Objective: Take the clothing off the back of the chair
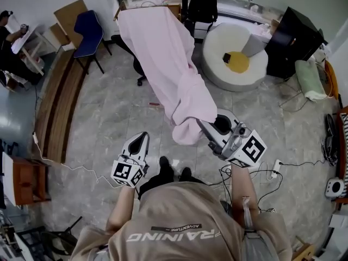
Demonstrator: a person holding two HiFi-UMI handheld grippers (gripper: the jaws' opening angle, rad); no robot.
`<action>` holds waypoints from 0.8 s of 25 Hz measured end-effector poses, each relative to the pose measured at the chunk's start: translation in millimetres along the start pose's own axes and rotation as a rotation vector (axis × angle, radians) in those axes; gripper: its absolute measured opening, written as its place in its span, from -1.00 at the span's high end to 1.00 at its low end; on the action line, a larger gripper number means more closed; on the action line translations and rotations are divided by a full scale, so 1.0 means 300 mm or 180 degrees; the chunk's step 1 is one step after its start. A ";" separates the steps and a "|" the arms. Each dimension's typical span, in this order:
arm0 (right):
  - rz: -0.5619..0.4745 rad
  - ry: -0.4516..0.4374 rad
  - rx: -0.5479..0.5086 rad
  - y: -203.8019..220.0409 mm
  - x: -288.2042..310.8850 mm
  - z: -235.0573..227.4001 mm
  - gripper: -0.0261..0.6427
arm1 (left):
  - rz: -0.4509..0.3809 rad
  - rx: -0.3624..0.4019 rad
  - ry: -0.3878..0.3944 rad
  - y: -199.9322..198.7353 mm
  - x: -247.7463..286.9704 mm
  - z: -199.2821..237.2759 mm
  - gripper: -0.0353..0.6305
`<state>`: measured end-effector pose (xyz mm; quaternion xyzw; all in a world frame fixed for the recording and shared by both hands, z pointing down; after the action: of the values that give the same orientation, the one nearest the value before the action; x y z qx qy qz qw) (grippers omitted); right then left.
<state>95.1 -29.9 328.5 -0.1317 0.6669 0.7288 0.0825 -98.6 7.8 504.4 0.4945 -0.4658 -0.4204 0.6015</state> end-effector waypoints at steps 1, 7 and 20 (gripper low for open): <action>-0.0014 -0.0003 0.0027 -0.001 -0.013 0.015 0.80 | 0.0021 0.0009 -0.0013 0.007 -0.019 -0.012 0.85; -0.0040 0.0036 -0.0016 -0.024 -0.055 0.103 0.80 | 0.0034 0.0107 0.0000 0.013 -0.081 -0.027 0.85; 0.0062 0.0323 -0.0282 -0.033 0.021 0.467 0.80 | -0.0195 0.0246 0.0522 -0.010 -0.305 -0.012 0.85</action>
<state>80.5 110.0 327.8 -0.1655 0.6385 0.7508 0.0357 -114.8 96.6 488.0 0.5640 -0.4156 -0.3784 0.6050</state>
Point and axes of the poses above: the fingertips, and each gripper's own axes: x forward along the fingers, z to its left, y out of its underside, the point moved 2 cm from there along -x, backward along the fingers, and after that the axes turned 14 degrees about -y, right-handed, at the moved point
